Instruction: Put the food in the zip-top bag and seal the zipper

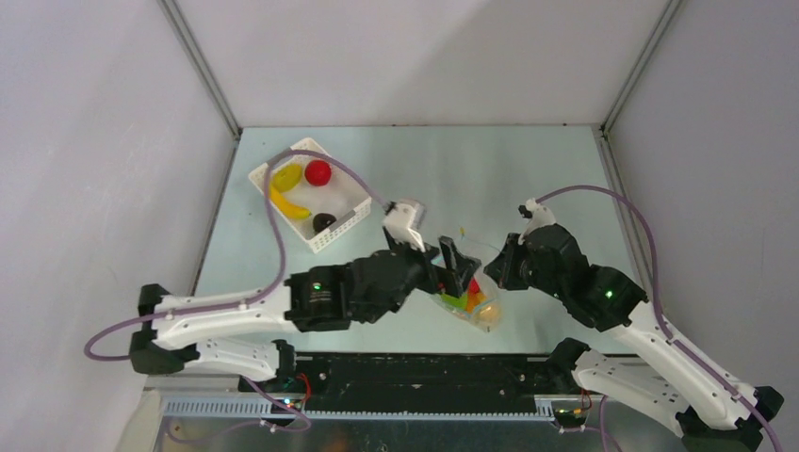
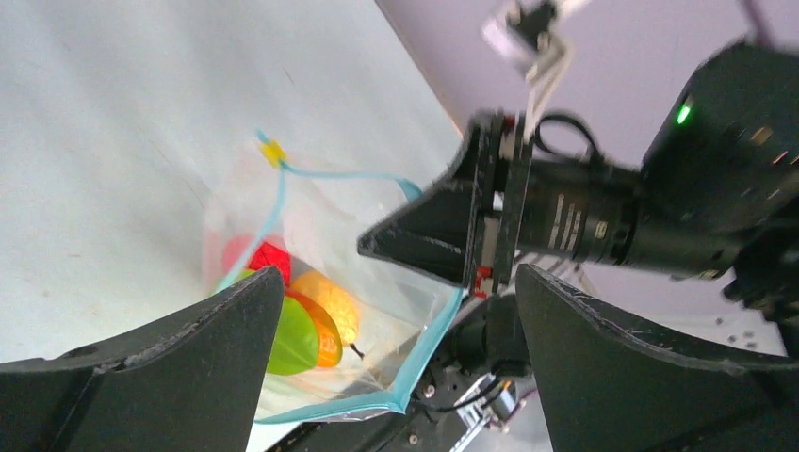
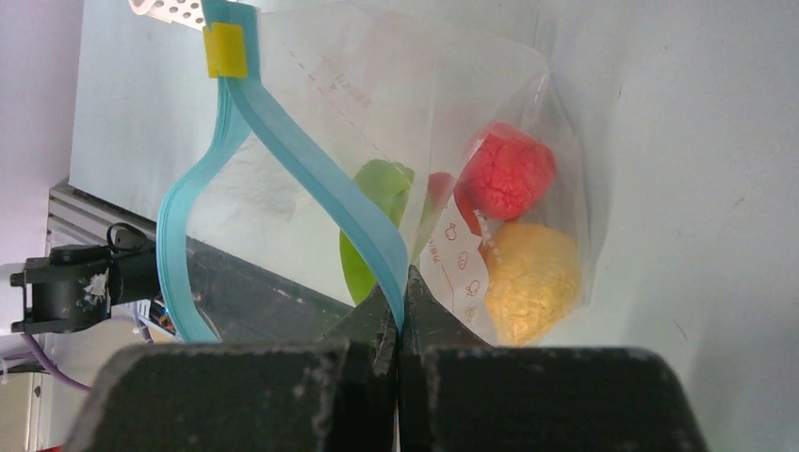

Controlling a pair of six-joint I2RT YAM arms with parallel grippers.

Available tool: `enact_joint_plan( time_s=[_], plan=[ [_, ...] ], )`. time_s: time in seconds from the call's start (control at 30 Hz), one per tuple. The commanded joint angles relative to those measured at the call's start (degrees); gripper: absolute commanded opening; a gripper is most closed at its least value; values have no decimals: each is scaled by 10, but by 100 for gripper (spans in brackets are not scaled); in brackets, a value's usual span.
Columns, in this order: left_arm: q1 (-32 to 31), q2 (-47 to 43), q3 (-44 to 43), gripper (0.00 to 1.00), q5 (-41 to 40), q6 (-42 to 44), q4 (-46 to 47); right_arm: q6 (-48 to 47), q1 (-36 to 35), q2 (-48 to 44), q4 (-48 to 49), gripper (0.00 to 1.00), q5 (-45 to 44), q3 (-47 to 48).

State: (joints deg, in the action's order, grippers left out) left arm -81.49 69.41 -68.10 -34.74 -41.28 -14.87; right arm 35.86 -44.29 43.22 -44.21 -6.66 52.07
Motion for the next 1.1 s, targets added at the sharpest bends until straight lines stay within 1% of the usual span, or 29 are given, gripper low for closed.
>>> enact_joint_plan(
  time_s=[0.0, 0.1, 0.13, 0.17, 0.2, 0.23, 0.27, 0.3, 0.33, 0.37, 0.43, 0.47, 0.5, 0.53, 0.57, 0.6, 0.63, 0.67, 0.7, 0.73, 0.77, 0.8, 0.83, 0.97, 1.07],
  plan=[
    [53, -66, -11, 100, -61, 17, -29, 5, -3, -11, 17, 0, -1, -11],
    [125, -100, -5, 100, -59, 2, -71, 4, -4, -15, 14, 0, 1, -12],
    [165, -112, 0, 100, -64, 0, -90, 4, -4, -17, 12, 0, 0, -12],
    [184, -118, 3, 100, -65, -4, -99, 4, -4, -19, 9, 0, -3, -12],
    [230, -129, 11, 100, -58, -7, -114, 5, -3, -21, 7, 0, -5, -13],
    [254, -135, 17, 100, -47, -10, -116, 6, -3, -23, 4, 0, -6, -13],
    [301, -144, 33, 100, -23, -9, -111, 6, -3, -23, 3, 0, -6, -13],
    [326, -148, 42, 100, -10, -6, -99, 4, -3, -23, 3, 0, -7, -13],
    [381, -151, 58, 100, 7, -4, -94, 3, -3, -23, 2, 0, -8, -13],
    [399, -151, 64, 100, 14, -4, -89, 1, -2, -23, 2, 0, -8, -13],
    [493, -142, 75, 100, 51, -4, -83, -2, -1, -22, 1, 0, -8, -13],
    [516, -131, 84, 100, 76, -3, -75, -2, 0, -21, 0, 0, -8, -13],
    [559, -123, 88, 100, 88, -1, -60, -3, 1, -21, -1, 0, -7, -13],
    [581, -104, 94, 100, 118, 0, -51, -1, 2, -21, -2, 0, -6, -13],
    [625, -90, 95, 100, 135, 2, -36, -1, 3, -21, -4, 0, -6, -13],
    [644, -61, 92, 100, 160, 0, -30, 0, 4, -21, -4, 0, -7, -13],
    [684, -44, 84, 99, 186, -4, -22, 0, 5, -22, -6, 0, -7, -13],
    [701, -7, 77, 99, 198, -7, -19, -1, 6, -22, -6, 0, -8, -13],
    [735, 32, 60, 99, 226, -21, -14, -1, 7, -22, -6, 0, -8, -13],
    [749, 50, 51, 99, 240, -26, -11, -2, 9, -20, -5, 0, -7, -13],
    [768, 87, 33, 98, 255, -29, 1, -3, 11, -20, -5, 0, -7, -13],
    [772, 105, 23, 98, 252, -30, 4, -6, 13, -19, -5, 0, -4, -13],
    [777, 142, -2, 98, 242, -30, 1, -7, 17, -18, -5, 0, -2, -13],
    [787, 240, -81, 98, 212, -17, -42, -14, 32, -17, -8, 0, -2, -13],
    [803, 282, -100, 98, 228, -21, -38, -17, 41, -20, -9, 0, -4, -13]
  ],
)
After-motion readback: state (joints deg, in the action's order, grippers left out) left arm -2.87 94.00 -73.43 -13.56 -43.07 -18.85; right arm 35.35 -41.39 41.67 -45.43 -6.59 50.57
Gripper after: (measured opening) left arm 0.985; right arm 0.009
